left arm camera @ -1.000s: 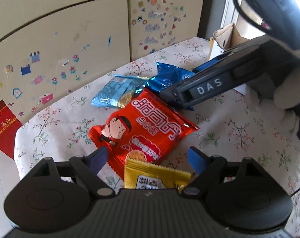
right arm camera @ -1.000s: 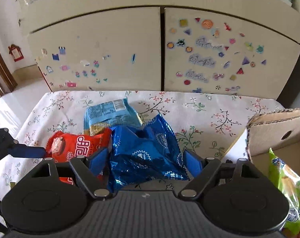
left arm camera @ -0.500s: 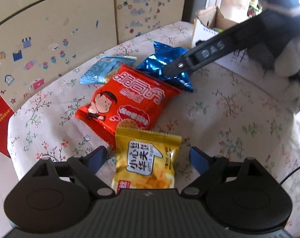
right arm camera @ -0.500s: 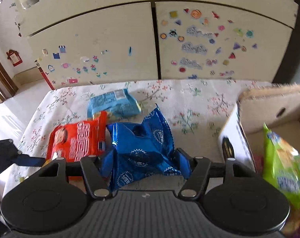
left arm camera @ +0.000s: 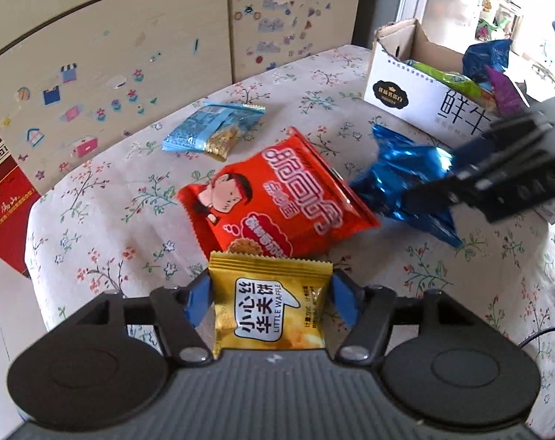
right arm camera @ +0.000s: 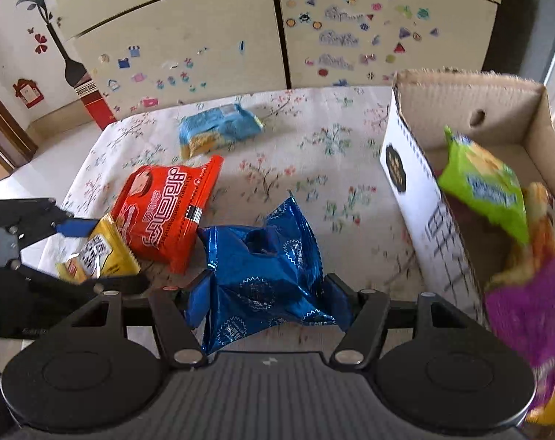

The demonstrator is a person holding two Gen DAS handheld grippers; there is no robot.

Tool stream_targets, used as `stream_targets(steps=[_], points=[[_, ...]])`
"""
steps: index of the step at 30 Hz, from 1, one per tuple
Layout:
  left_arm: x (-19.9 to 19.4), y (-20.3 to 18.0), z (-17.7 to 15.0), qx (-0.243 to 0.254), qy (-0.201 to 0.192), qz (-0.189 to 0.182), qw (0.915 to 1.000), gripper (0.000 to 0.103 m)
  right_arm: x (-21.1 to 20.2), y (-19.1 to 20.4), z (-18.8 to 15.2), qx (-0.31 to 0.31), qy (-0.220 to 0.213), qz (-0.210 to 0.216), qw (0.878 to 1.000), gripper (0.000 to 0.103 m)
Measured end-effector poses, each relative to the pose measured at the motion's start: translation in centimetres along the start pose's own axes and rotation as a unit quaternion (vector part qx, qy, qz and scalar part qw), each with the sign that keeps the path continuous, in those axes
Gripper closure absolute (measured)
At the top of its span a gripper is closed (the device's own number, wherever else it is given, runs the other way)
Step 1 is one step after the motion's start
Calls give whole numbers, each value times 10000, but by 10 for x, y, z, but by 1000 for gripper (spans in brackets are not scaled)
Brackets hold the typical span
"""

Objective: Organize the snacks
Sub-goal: 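Carry the yellow wafer packet and blue foil bag to the cardboard box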

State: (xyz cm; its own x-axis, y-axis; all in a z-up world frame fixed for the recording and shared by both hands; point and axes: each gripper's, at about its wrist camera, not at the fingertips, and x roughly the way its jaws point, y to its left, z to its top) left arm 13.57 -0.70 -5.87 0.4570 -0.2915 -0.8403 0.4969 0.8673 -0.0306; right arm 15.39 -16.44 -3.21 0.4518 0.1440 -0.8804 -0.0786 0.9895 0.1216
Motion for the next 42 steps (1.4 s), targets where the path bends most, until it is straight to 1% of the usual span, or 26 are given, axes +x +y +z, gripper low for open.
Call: stream_targets(steps=[4,6,8,9,13,16,17,20,28,35,42], points=[[-1,-4,-1,26,13,9,10000,37,-1,6,-7,-83,13,-140,9999,27],[-1,-5,-1,34,4,28,10000,35,0,9,-6,-158,13,-195,9997,25],[-1,-5,-2,57,-23,64,10000,32,2,10,-5,-152,45,-173,9997,23],[0,-4,-2,26,-24,78,10000,29,2,9,-5,-114,68,-166,9998,23],[1,-3,-1,-10,-12,76,10000,28,10,12,-6,-51,203,-152,9997,22],[1,-3,0,-32,-7,27,10000,32,11,15,-6,-129,194,-184,9996,22],[0,-4,0,-19,-14,12,10000,35,11,16,-6,-132,193,-176,9996,23],[0,-5,-1,-57,-18,30,10000,36,11,16,-6,-89,214,-102,9997,29],[-2,-8,-1,-106,37,92,9999,36,5,20,-6,-240,142,-92,9996,33],[-10,-10,-4,-431,114,158,9989,36,-13,20,-7,-217,-56,-41,9997,34],[-29,-12,-3,-801,-119,156,9966,37,-45,13,-14,39,-414,40,9991,34]])
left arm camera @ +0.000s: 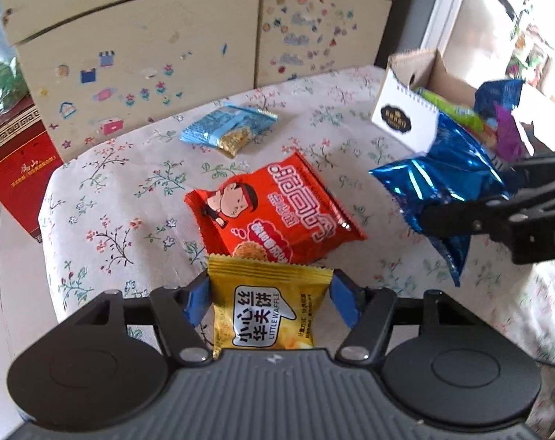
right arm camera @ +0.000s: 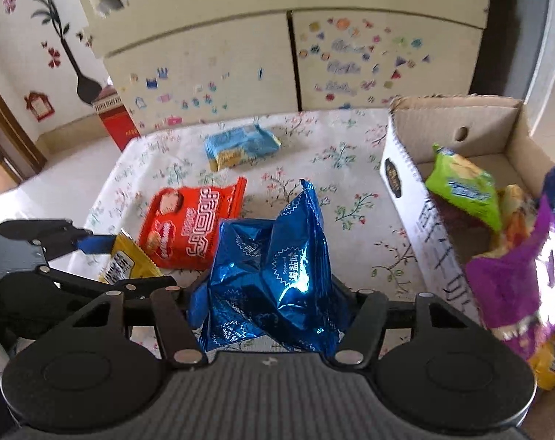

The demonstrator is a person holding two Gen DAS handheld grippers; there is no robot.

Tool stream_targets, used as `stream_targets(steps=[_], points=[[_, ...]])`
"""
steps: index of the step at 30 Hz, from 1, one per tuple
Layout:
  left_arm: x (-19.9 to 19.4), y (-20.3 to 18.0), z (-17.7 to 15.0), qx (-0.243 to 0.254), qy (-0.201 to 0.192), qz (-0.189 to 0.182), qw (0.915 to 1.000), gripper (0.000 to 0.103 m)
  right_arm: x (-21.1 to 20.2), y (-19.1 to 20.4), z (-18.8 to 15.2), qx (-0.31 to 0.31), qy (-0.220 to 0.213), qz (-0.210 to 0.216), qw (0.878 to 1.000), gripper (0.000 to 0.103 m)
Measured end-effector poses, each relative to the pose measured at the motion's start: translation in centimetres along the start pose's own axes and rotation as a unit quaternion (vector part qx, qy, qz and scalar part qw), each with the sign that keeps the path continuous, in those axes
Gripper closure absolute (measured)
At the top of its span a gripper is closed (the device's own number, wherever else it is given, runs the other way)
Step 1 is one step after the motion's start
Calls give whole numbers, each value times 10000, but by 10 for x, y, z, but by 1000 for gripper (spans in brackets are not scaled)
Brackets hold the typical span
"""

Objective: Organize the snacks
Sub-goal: 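Carry the yellow wafer packet and blue foil bag to the cardboard box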

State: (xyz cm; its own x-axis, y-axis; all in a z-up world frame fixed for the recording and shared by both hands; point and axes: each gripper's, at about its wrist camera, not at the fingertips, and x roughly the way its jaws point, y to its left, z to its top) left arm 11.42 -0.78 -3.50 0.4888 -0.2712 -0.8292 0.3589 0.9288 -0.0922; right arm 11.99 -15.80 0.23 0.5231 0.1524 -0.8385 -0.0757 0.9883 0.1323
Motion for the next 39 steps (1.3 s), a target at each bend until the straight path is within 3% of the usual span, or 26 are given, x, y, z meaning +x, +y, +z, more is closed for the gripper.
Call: stream_targets(steps=[8,22,31,39], points=[[-24,-9,4,-442,-378,-45,9983,37,-32,2,-14,88,-313,52,9995,34],[-37,-9,10,-1306,-741,-75,9886,37,-37,-2,-15,112,-423,73,9990,34],[-40,-28,37,-1461,-1078,-258,9830,37,-56,-17,-10,198,-743,-67,9970,34],[-36,-74,60,-1093,-1319,-570,9836,37,-76,-42,-12,375,-949,-326,9942,34]])
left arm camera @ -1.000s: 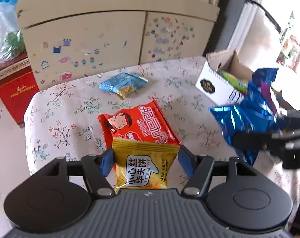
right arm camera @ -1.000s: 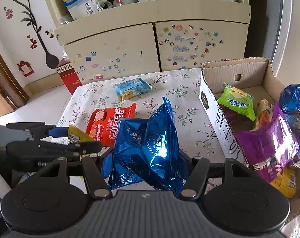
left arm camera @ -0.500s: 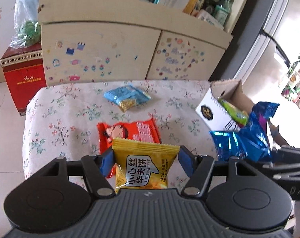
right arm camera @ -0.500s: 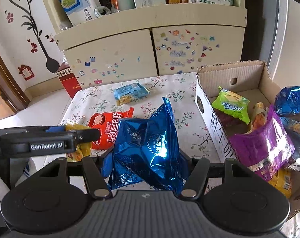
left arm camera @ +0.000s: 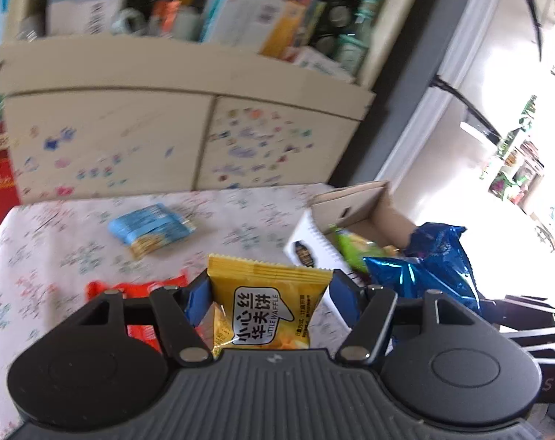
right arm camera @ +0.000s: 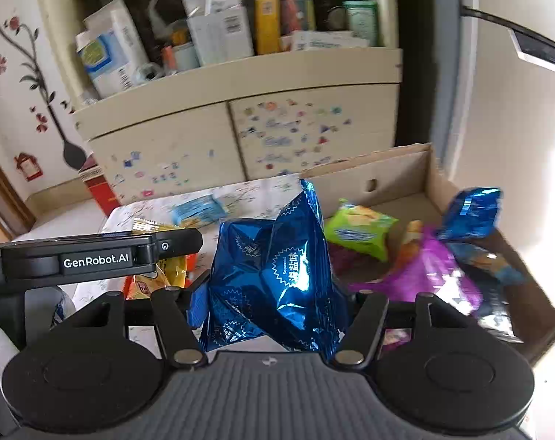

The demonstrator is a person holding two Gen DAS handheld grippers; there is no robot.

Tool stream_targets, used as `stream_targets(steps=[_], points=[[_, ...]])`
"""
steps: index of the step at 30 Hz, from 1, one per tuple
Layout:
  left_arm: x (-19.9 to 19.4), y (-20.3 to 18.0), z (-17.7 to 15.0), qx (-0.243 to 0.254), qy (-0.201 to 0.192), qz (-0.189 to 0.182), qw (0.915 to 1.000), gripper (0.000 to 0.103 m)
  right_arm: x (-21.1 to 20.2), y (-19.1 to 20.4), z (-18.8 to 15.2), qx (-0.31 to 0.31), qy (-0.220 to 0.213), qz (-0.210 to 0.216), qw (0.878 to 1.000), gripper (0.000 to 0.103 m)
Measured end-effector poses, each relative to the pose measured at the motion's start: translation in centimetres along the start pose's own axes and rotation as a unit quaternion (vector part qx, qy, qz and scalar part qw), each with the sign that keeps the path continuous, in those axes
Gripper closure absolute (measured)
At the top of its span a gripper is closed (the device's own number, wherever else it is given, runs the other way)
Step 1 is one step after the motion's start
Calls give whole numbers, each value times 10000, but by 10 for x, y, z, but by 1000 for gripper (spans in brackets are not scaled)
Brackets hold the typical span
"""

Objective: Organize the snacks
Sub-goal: 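Carry the yellow wafer packet and blue foil bag to the cardboard box, then open both grippers over the box to drop the yellow packet and blue bag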

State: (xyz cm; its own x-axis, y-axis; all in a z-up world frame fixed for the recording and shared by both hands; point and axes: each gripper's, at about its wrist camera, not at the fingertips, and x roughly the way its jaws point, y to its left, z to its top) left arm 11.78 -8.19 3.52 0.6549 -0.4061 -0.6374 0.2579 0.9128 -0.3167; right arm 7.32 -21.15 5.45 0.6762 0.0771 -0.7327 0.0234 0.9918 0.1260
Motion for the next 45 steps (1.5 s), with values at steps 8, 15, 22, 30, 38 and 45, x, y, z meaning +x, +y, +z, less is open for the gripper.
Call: stream_targets(steps=[8,15,22,30,38,45], points=[[8,-36,0,254,-67,-339,9991,37,-21,-31,-3,264,-240,-298,9989,34],[12,-66,1,249,-131,-841,9961,37,-41,-67,1,743,-539,-616,9939,34],[24,-100,-5,361,-67,-1147,9927,37,-52,-95,3,1293,-686,-843,9856,34],[41,-135,-12,330,-28,-1396,9897,37,-59,-116,-1,1717,-786,-1049,9764,34],[61,-161,-24,305,64,-1286,9912,20,-57,-132,-2,2105,-823,-1364,9645,26],[39,-157,-13,760,-170,-1148,9903,8,-61,-136,-4,2326,-881,-1252,9604,17]])
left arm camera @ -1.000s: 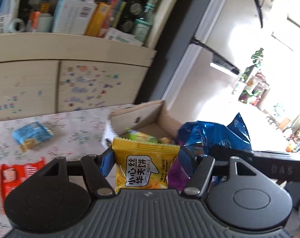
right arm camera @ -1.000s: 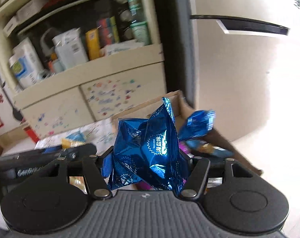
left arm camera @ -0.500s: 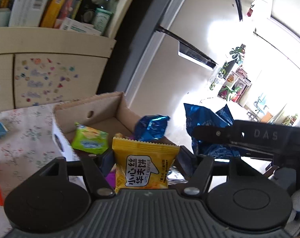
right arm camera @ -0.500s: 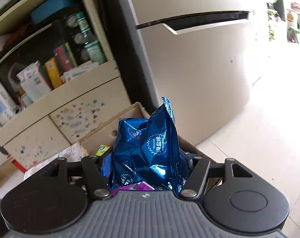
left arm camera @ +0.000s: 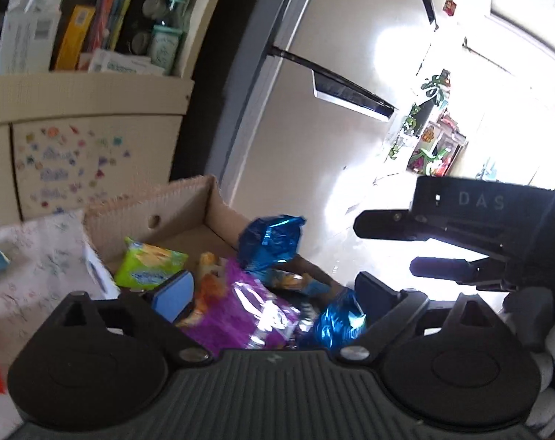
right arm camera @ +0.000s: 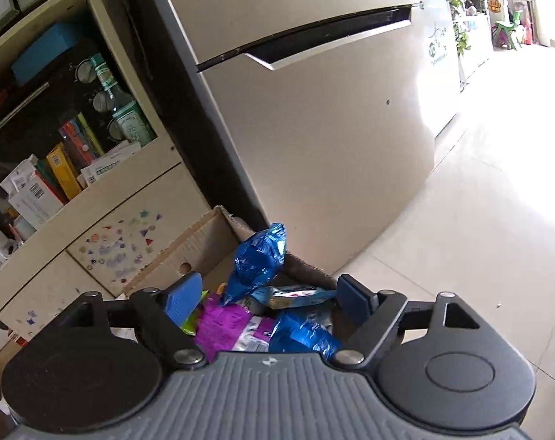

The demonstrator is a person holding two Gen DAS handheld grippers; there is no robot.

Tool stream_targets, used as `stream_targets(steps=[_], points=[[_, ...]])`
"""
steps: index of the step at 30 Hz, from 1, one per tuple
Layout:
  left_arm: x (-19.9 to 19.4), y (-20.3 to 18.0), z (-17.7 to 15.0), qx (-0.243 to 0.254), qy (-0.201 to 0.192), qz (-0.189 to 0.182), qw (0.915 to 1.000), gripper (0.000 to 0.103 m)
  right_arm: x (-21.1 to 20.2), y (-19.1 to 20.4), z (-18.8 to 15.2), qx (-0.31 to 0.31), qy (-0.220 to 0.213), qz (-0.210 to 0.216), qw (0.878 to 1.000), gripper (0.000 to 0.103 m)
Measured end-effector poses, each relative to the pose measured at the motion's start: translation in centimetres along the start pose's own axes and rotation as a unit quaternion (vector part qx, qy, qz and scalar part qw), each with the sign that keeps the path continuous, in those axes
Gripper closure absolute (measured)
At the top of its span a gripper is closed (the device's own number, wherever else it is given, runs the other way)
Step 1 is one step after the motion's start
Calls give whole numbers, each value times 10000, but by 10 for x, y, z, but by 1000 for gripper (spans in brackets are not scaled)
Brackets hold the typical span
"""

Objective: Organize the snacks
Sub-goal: 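Open both grippers over the box to drop the yellow packet and blue bag, then move both grippers back over the remaining packets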

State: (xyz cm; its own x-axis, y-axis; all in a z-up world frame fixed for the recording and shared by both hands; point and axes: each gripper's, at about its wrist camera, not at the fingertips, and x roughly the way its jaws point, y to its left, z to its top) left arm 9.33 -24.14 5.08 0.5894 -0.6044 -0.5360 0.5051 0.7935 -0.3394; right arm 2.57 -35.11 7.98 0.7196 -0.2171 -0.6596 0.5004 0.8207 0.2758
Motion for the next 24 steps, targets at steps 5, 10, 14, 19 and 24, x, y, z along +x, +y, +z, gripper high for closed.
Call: stream_targets(steps=[5,10,14,19,24], points=[[-13,14,3,24,112,126,9999,7,3,8,-3,-164,102,179,9997,15],[-23,28,-3,227,304,328,9987,7,9,20,-8,-394,235,328,9984,14],[-29,41,-10,217,464,494,9975,7,13,31,-13,-582,343,430,9968,13],[-33,59,-16,22,623,669,9958,6,18,44,-19,-825,441,483,9944,11],[-36,73,-19,-22,782,930,9926,6,23,54,-24,-984,527,493,9925,9]])
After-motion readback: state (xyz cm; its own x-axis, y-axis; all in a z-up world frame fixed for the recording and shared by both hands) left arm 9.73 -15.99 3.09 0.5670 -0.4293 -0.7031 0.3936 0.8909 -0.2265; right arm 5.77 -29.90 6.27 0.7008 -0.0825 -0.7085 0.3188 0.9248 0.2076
